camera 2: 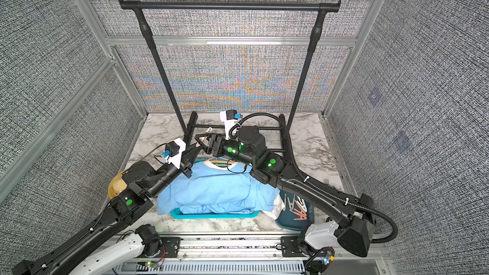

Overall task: Use clothespins to secure the t-shirt on both sides of the hanger
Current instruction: Open the clothespin.

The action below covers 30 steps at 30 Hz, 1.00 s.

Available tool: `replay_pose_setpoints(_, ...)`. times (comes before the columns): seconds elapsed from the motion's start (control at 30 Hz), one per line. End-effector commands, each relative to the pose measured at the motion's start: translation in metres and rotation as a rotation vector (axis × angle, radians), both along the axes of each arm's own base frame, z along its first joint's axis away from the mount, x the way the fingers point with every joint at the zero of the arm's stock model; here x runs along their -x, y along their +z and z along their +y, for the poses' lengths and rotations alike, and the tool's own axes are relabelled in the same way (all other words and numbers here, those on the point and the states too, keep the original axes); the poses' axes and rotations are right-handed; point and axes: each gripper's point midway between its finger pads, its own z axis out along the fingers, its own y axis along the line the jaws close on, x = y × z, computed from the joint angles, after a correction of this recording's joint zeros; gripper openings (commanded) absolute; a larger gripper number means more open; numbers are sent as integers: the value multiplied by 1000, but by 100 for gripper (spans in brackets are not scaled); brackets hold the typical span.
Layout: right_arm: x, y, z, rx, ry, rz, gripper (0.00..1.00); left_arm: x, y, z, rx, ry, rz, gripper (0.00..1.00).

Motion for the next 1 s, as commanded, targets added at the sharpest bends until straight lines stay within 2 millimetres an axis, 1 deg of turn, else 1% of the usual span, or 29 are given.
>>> replay_pose_setpoints(0.0,-6,12,-3,-40,-43,-25,50,2,0,-5,-7,-27,8,0)
replay_pose_setpoints(0.03,-7,13,-2,-39,-43,-27,47,1,0,-6,-12,-31,12,0)
replay_pose_setpoints(0.1,-9,12,0,-29,-45,-26,44,1,0,-7,-14,-33,15,0)
replay_pose_setpoints(0.13,-9,11,0,-22,-46,-27,40,0,0,-8,-14,-35,16,0)
replay_pose_setpoints(0.2,-11,11,1,-16,-51,-28,28,0,1,-8,-11,-33,17,0)
replay_pose_setpoints(0.23,-12,11,1,-13,-54,-30,24,-1,1,-7,-11,-28,19,0)
replay_pose_setpoints(0.3,-14,10,-2,-5,-74,-38,18,-2,-1,-6,-16,-21,24,3)
replay_pose_setpoints(0.33,-16,9,-4,5,-92,-42,15,-3,-3,-5,-22,-12,32,7)
replay_pose_setpoints(0.37,-18,7,-6,15,-105,-45,12,-4,-6,-5,-30,-5,43,14)
replay_pose_setpoints(0.43,-22,1,-12,49,-137,-57,7,-4,-14,-4,-63,0,75,38)
replay_pose_setpoints(0.47,-25,-1,-16,65,-153,-64,4,-4,-18,-4,-83,-4,93,46)
replay_pose_setpoints(0.53,-32,-6,-26,109,-195,-97,0,3,-30,-10,-186,-57,132,53)
replay_pose_setpoints(0.57,-36,-8,-33,130,-220,-102,0,5,-38,-10,-236,-67,161,54)
replay_pose_setpoints(0.67,-54,-19,-61,186,-308,-110,0,4,-65,0,-375,-31,249,55)
replay_pose_setpoints(0.77,-66,-25,-85,230,-366,-144,0,5,-86,17,-553,5,282,55)
replay_pose_setpoints(0.87,-72,-33,-103,292,-389,-176,0,0,-104,40,-713,69,321,55)
replay_pose_setpoints(0.97,-77,-40,-116,329,-392,-183,0,-3,-124,65,-824,94,422,53)
